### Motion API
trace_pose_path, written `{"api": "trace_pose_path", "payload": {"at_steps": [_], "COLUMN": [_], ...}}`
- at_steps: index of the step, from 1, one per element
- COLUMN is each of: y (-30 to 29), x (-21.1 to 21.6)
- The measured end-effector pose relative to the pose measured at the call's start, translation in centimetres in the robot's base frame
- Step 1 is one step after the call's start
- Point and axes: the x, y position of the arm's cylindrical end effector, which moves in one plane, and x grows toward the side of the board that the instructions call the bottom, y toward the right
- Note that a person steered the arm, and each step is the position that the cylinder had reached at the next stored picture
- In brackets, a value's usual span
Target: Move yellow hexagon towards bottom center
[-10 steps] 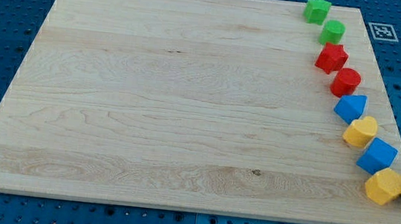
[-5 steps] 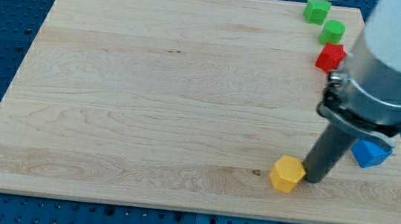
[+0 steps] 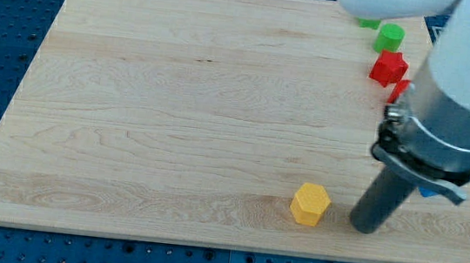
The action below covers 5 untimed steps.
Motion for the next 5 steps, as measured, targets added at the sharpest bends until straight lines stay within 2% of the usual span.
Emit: {"api": "trace_pose_path", "payload": {"at_steps": [1,4,5], "y": [-3.5,-8.2,-7.8], "x": [0.0,-0.3,0.2]}}
